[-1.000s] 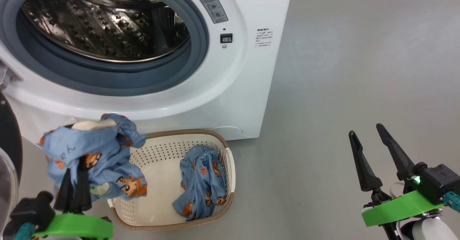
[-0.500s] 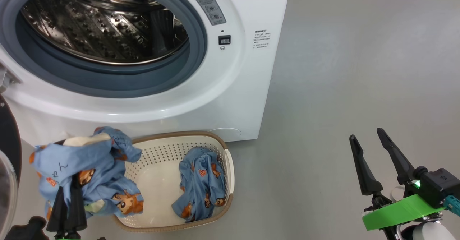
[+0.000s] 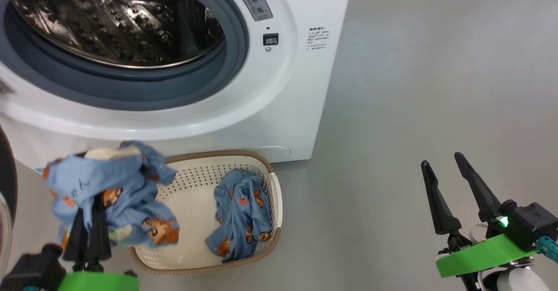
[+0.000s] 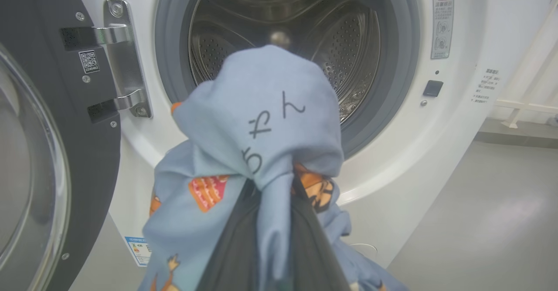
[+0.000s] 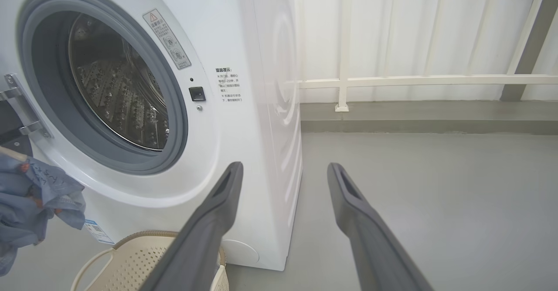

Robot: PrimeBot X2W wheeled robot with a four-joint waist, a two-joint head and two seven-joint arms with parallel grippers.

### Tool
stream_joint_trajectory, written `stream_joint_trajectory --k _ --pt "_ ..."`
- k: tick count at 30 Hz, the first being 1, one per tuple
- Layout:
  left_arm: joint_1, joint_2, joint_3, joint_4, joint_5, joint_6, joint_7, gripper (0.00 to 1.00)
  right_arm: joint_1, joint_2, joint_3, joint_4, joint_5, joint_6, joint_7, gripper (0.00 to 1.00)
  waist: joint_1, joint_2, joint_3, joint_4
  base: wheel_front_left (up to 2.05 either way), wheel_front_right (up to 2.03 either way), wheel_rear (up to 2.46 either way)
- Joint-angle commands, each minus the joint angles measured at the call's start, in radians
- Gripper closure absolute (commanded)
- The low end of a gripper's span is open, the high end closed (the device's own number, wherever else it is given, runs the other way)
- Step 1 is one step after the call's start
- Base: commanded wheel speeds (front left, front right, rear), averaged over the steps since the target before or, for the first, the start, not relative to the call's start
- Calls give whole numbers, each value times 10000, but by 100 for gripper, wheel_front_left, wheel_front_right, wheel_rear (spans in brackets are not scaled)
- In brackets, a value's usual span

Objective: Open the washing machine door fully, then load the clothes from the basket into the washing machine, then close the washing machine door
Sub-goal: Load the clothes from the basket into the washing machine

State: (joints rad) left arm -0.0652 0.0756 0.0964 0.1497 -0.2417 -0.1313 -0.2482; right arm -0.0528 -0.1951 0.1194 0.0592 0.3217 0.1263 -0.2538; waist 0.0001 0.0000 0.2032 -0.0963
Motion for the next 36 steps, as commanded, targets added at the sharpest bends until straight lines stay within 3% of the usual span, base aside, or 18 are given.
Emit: stream_joint_trajectory --k 1,13,24,36 --pt "-519 229 240 -147 108 8 -135 100 -193 -104 118 -277 5 44 -80 0 -1 0 157 -23 0 0 0" --pt "-3184 936 -50 1459 -21 7 -135 100 -688 240 267 -321 -33 44 -80 0 -1 0 1071 -342 0 0 0" --pt "-6414 1830 -538 4272 -29 6 -41 100 -1232 626 532 -262 -16 44 -80 0 -1 0 1849 -923 0 0 0" --pt "-9326 2362 -1037 7232 343 24 232 100 -1591 893 796 -302 -3 44 -80 0 -1 0 2547 -1445 0 0 0"
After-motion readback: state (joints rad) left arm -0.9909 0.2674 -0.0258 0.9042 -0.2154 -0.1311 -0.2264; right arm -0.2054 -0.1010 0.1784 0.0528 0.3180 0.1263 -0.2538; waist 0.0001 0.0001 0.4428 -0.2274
